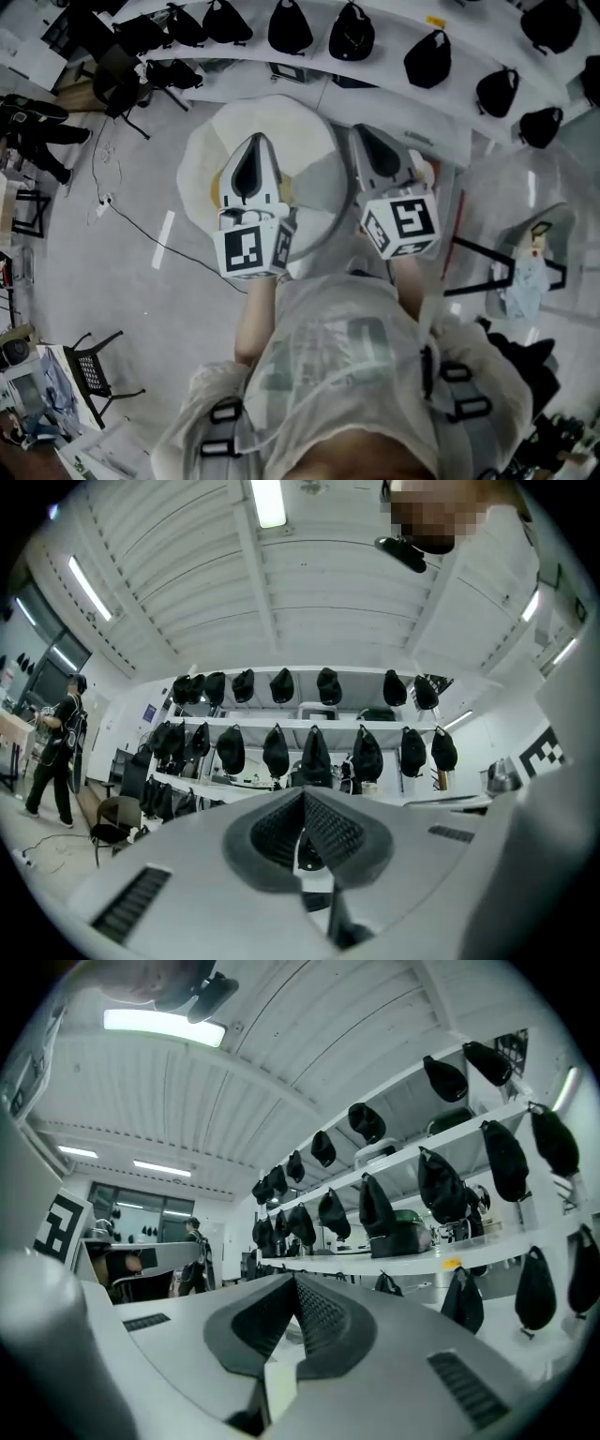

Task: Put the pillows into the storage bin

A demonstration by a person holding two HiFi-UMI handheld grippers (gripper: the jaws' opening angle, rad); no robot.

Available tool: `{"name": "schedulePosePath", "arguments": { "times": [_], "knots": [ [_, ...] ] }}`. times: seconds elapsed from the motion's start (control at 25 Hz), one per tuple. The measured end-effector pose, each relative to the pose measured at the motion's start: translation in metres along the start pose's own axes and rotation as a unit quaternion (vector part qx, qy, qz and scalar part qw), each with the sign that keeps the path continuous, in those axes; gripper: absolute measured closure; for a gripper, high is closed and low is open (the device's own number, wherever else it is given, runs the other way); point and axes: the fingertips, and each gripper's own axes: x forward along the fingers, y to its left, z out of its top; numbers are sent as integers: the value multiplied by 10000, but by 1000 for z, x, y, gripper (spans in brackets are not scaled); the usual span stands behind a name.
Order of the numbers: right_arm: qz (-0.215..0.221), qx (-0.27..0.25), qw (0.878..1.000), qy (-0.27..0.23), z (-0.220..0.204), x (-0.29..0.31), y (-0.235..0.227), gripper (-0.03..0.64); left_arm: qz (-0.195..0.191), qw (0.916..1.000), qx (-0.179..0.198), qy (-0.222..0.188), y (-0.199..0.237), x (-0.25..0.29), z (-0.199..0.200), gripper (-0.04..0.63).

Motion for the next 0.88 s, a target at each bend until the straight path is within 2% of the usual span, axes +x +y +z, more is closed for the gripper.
{"name": "schedulePosePath", "arguments": {
  "times": [0.2, 0.36, 0.6, 0.88],
  "knots": [
    [227, -21, 9997, 108, -6, 11, 58, 607, 237, 9996, -145, 78, 49, -29, 7, 589],
    [358, -120, 9992, 155, -12, 19, 87, 607, 299, 9995, -117, 83, 71, -40, 2, 589],
    [372, -121, 9990, 203, -21, 41, 90, 607, 262, 9995, -33, 175, 84, -28, -9, 589],
    [274, -109, 9992, 279, -23, 32, 92, 607, 246, 9995, -82, 160, 86, -41, -7, 589]
  ]
}}
